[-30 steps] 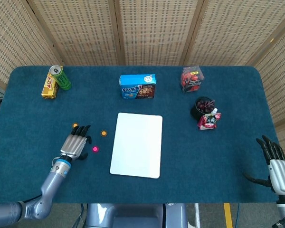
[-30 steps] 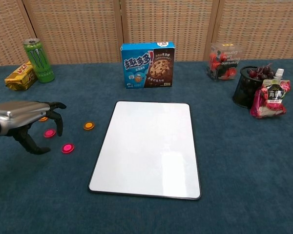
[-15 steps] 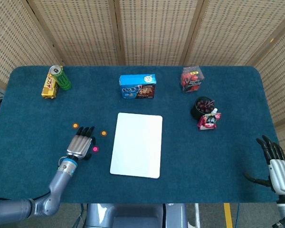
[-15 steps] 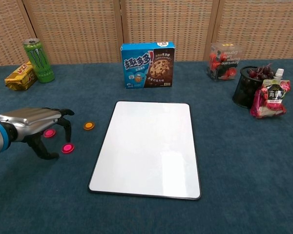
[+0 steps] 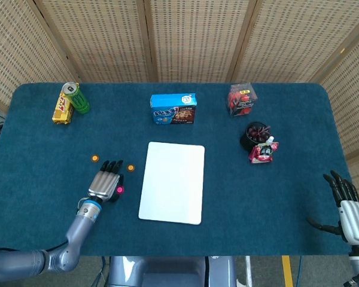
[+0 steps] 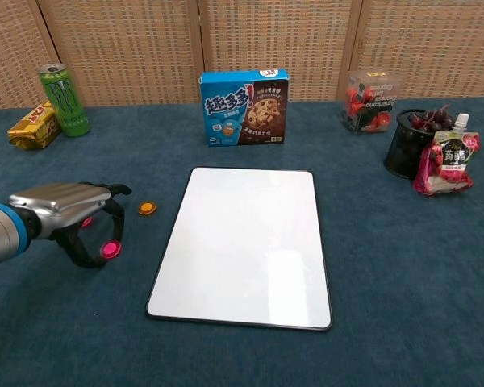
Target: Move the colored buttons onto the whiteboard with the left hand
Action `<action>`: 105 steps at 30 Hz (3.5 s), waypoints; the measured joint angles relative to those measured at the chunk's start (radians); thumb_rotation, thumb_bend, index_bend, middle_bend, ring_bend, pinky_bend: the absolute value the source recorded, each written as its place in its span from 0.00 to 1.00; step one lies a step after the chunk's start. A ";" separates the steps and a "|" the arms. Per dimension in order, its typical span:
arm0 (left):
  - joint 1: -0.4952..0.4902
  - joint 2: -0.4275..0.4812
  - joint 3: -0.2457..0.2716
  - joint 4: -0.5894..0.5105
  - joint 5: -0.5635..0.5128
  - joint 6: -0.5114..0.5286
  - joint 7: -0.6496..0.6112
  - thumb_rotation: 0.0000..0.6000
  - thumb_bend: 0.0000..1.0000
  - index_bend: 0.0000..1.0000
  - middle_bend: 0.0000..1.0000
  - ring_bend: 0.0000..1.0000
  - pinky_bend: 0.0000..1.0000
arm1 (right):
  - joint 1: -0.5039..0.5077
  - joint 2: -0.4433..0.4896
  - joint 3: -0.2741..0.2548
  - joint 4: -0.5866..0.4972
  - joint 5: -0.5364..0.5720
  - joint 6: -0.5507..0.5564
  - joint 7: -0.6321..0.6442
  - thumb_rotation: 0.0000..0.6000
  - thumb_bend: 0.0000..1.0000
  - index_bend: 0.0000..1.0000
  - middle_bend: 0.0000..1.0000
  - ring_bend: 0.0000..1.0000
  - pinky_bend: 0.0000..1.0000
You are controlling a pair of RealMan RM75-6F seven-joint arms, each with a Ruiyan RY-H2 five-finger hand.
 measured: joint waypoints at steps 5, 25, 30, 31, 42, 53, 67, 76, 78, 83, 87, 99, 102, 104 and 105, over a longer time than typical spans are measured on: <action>0.000 0.010 -0.002 -0.021 0.008 0.012 -0.001 1.00 0.32 0.60 0.00 0.00 0.00 | 0.000 0.001 0.000 -0.001 0.000 -0.001 0.003 1.00 0.04 0.00 0.00 0.00 0.00; -0.118 -0.087 -0.057 -0.093 -0.007 0.005 0.094 1.00 0.27 0.43 0.00 0.00 0.00 | 0.002 0.005 0.000 -0.003 0.005 -0.009 0.016 1.00 0.04 0.00 0.00 0.00 0.00; -0.146 -0.113 -0.072 -0.075 -0.053 0.018 0.122 1.00 0.25 0.16 0.00 0.00 0.00 | 0.003 0.008 -0.001 -0.003 0.005 -0.014 0.024 1.00 0.04 0.00 0.00 0.00 0.00; -0.148 -0.113 -0.077 -0.070 -0.056 0.020 0.121 1.00 0.26 0.16 0.00 0.00 0.00 | 0.003 0.008 -0.001 -0.003 0.005 -0.015 0.026 1.00 0.04 0.00 0.00 0.00 0.00; -0.163 -0.070 -0.112 0.001 -0.098 0.020 0.090 1.00 0.32 0.32 0.00 0.00 0.00 | 0.005 0.011 -0.001 -0.005 0.010 -0.021 0.028 1.00 0.04 0.00 0.00 0.00 0.00; -0.167 -0.071 -0.116 0.126 -0.131 -0.032 0.032 1.00 0.33 0.35 0.00 0.00 0.00 | 0.006 0.012 -0.001 -0.008 0.013 -0.025 0.023 1.00 0.04 0.00 0.00 0.00 0.00; -0.179 -0.116 -0.112 0.234 -0.154 -0.070 0.007 1.00 0.33 0.36 0.00 0.00 0.00 | 0.007 0.013 -0.001 -0.008 0.015 -0.028 0.025 1.00 0.04 0.00 0.00 0.00 0.00; -0.183 -0.135 -0.109 0.267 -0.167 -0.079 0.010 1.00 0.33 0.43 0.00 0.00 0.00 | 0.007 0.014 -0.001 -0.008 0.015 -0.029 0.030 1.00 0.04 0.00 0.00 0.00 0.00; -0.184 -0.139 -0.108 0.272 -0.169 -0.078 0.013 1.00 0.33 0.47 0.00 0.00 0.00 | 0.007 0.014 -0.001 -0.008 0.015 -0.029 0.031 1.00 0.04 0.00 0.00 0.00 0.00; -0.184 -0.143 -0.108 0.276 -0.169 -0.072 0.018 1.00 0.34 0.55 0.00 0.00 0.00 | 0.007 0.015 -0.001 -0.009 0.015 -0.030 0.032 1.00 0.04 0.00 0.00 0.00 0.00; -0.182 -0.140 -0.110 0.271 -0.168 -0.066 0.018 1.00 0.34 0.55 0.00 0.00 0.00 | 0.007 0.015 -0.002 -0.009 0.015 -0.030 0.034 1.00 0.04 0.00 0.00 0.00 0.00; -0.196 -0.088 -0.143 0.107 -0.146 -0.040 0.016 1.00 0.34 0.55 0.00 0.00 0.00 | 0.007 0.017 -0.002 -0.011 0.015 -0.032 0.037 1.00 0.04 0.00 0.00 0.00 0.00; -0.217 -0.104 -0.151 0.096 -0.164 -0.037 0.036 1.00 0.33 0.55 0.00 0.00 0.00 | 0.007 0.017 -0.002 -0.010 0.015 -0.032 0.038 1.00 0.04 0.00 0.00 0.00 0.00; -0.230 -0.123 -0.156 0.100 -0.189 -0.037 0.049 1.00 0.33 0.55 0.00 0.00 0.00 | 0.007 0.017 -0.002 -0.010 0.015 -0.032 0.040 1.00 0.04 0.00 0.00 0.00 0.00; -0.240 -0.137 -0.160 0.107 -0.209 -0.036 0.060 1.00 0.32 0.54 0.00 0.00 0.00 | 0.007 0.017 -0.002 -0.010 0.015 -0.032 0.041 1.00 0.04 0.00 0.00 0.00 0.00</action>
